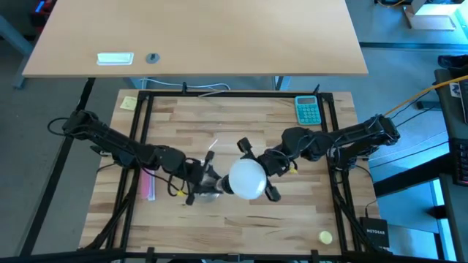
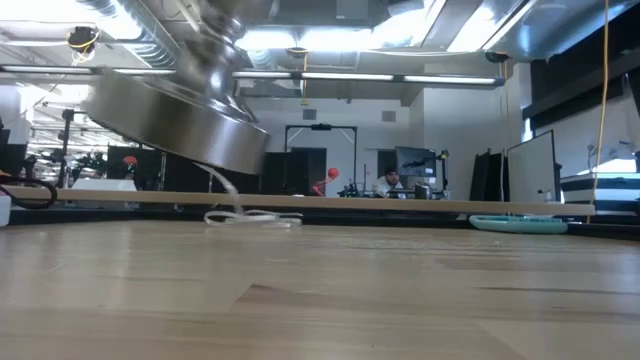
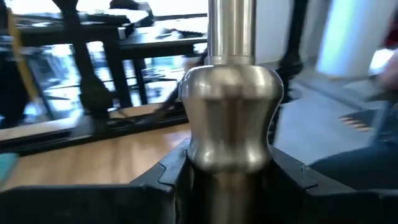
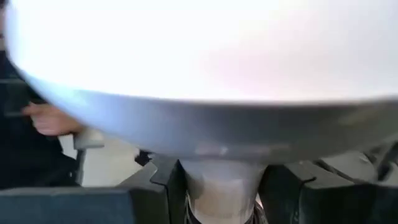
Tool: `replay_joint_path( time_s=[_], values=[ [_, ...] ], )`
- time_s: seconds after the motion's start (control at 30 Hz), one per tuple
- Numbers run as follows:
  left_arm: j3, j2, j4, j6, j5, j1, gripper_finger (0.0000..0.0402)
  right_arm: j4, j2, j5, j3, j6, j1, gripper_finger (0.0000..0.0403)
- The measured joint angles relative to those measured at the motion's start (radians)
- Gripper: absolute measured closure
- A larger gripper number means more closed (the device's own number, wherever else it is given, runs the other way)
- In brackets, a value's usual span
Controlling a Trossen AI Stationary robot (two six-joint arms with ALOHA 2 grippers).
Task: Screw lightbulb
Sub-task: Remove the white lightbulb from the silver lamp
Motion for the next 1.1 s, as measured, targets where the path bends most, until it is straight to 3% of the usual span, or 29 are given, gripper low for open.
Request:
replay_joint_path(
  time_s=[0.13,0.3,0.5,0.63,0.83,0.97,1.1],
  values=[
    [0.000,0.000,-0.006,-0.005,0.041,0.025,0.0274,-0.003,0.001,0.040,0.000,0.008,0.000,0.0254],
    [0.000,0.000,-0.004,-0.008,0.018,0.024,0.0274,-0.004,0.001,0.134,0.000,0.020,0.005,0.0248],
    [-0.001,0.000,0.006,0.006,-0.057,0.022,0.0274,-0.020,-0.001,0.224,0.000,0.042,0.002,0.0105],
    [-0.001,0.000,0.008,0.002,-0.121,0.020,0.0274,-0.042,-0.012,0.315,0.000,0.040,0.003,0.0035],
    [-0.001,-0.025,0.008,0.005,-0.305,0.001,0.0274,-0.179,-0.077,0.443,0.000,0.048,0.003,0.0009],
    [-0.001,-0.055,0.008,0.028,-0.531,-0.029,0.0274,-0.247,-0.120,0.469,0.000,0.079,0.003,0.0019],
    [-0.001,-0.063,0.036,0.084,-0.762,-0.040,0.0274,-0.211,-0.126,0.574,-0.001,0.103,0.003,0.0030]
  ],
)
